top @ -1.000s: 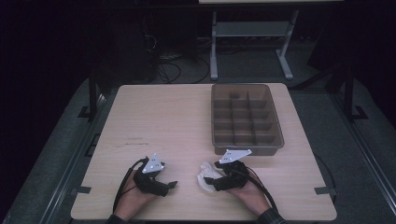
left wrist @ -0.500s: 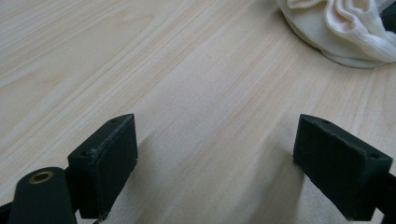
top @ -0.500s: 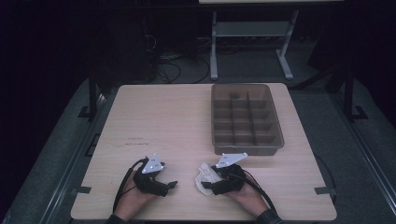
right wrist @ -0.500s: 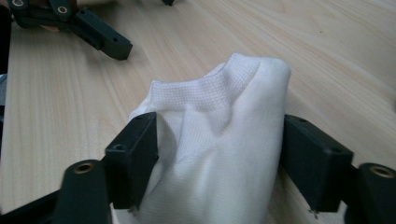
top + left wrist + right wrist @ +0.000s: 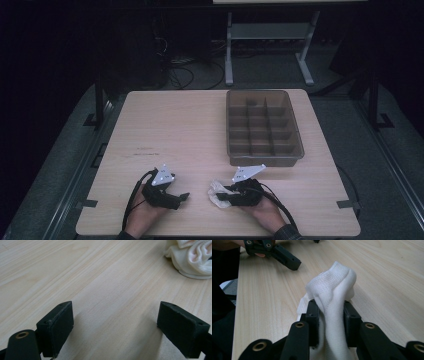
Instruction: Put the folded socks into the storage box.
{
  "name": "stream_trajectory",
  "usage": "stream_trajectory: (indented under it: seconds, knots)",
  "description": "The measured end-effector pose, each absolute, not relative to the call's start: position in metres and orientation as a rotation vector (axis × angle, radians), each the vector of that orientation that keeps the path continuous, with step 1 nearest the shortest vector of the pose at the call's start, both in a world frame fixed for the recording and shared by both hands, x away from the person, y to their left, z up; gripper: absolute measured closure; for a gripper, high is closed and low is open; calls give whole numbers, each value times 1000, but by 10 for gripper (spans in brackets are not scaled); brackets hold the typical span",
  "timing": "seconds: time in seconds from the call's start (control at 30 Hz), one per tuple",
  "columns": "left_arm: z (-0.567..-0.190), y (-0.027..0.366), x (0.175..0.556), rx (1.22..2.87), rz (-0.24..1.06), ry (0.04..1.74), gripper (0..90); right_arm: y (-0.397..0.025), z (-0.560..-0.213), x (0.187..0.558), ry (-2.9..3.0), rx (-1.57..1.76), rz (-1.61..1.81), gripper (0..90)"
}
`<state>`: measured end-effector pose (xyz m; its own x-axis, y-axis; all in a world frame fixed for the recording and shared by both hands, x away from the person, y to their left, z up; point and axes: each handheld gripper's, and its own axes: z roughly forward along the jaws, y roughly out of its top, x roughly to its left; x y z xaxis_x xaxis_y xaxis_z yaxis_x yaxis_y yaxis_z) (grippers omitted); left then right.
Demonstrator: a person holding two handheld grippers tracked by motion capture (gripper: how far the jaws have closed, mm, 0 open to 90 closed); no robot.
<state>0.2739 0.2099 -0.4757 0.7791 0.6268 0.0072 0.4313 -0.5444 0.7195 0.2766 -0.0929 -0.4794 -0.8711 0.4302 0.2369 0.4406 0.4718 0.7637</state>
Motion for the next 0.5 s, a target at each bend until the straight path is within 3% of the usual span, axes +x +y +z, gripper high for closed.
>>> stream_trajectory:
  seconds: [0.5]
  knots:
    - [-476, 210, 274, 2230, 342, 784, 134, -104, -457, 279, -2642, -799, -1449, 738]
